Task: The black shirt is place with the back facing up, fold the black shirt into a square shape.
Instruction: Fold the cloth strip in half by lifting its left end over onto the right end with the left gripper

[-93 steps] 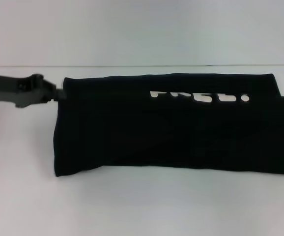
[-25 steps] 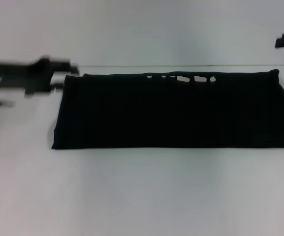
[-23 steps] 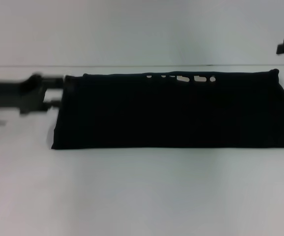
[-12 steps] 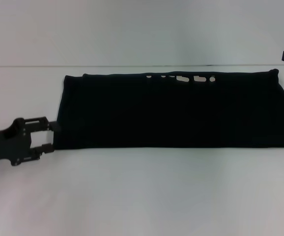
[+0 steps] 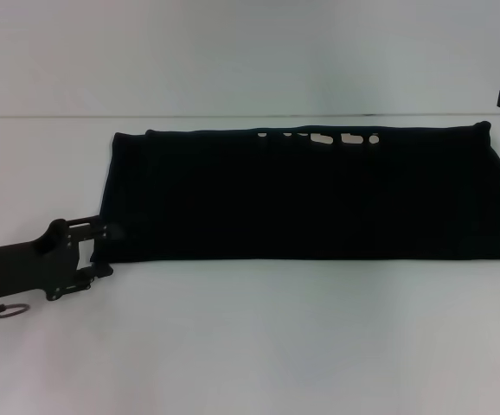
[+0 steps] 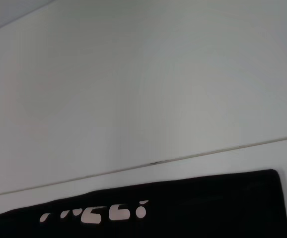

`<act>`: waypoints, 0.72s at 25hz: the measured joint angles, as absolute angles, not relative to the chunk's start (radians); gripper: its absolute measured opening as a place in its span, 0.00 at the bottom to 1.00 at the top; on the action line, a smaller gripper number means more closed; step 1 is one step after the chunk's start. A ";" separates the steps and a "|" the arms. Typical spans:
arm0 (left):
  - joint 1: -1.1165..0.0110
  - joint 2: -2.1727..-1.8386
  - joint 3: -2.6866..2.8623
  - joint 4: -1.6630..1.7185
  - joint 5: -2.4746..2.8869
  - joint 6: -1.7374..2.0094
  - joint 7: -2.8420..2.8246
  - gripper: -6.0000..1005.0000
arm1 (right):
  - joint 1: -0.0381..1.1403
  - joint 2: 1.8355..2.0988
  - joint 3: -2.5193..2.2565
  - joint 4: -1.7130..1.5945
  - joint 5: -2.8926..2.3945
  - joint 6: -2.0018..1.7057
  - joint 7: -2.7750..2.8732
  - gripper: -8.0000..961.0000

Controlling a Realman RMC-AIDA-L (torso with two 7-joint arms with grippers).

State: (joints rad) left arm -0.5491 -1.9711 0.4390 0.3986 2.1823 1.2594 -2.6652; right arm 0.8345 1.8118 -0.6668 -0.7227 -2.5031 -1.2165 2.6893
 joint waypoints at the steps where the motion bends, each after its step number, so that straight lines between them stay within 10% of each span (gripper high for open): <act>1: -0.553 -1.975 0.437 0.398 2.182 1.251 -2.667 0.67 | 0.834 1.812 -0.668 -0.722 -2.503 -1.215 2.689 0.71; 18: -0.559 -1.979 0.437 0.383 2.186 1.148 -2.692 0.67 | 0.830 1.813 -0.663 -0.718 -2.505 -1.206 2.689 0.72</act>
